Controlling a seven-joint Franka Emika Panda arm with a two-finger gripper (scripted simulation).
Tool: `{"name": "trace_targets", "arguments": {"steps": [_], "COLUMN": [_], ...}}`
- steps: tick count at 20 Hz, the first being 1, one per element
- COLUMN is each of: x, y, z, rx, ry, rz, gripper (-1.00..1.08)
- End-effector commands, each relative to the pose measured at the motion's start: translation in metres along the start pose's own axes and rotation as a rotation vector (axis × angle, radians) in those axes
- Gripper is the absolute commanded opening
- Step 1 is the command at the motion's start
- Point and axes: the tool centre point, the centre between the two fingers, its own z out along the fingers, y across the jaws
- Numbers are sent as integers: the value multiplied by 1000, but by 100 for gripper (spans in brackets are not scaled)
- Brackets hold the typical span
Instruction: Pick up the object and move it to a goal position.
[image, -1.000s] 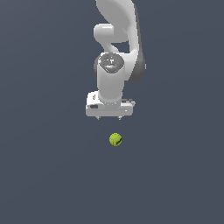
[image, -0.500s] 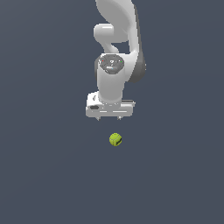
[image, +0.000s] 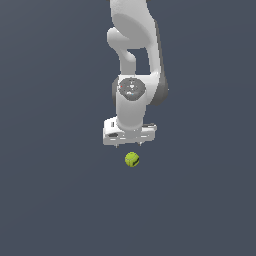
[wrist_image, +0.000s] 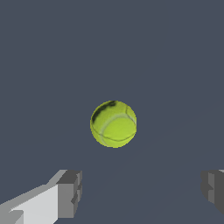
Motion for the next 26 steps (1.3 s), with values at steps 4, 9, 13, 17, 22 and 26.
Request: {"name": "trace_targets", "arguments": {"steps": [4, 9, 13, 17, 22, 26], "x": [18, 26, 26, 27, 27, 28], "y": [-10, -15, -16, -16, -17, -17], "z": [24, 36, 37, 43, 69, 84], "rx": [15, 22, 23, 23, 23, 24], "ry": [22, 33, 32, 33, 34, 35], "rz": [-53, -77, -78, -78, -79, -80], "gripper": [100, 100, 100, 100, 100, 100]}}
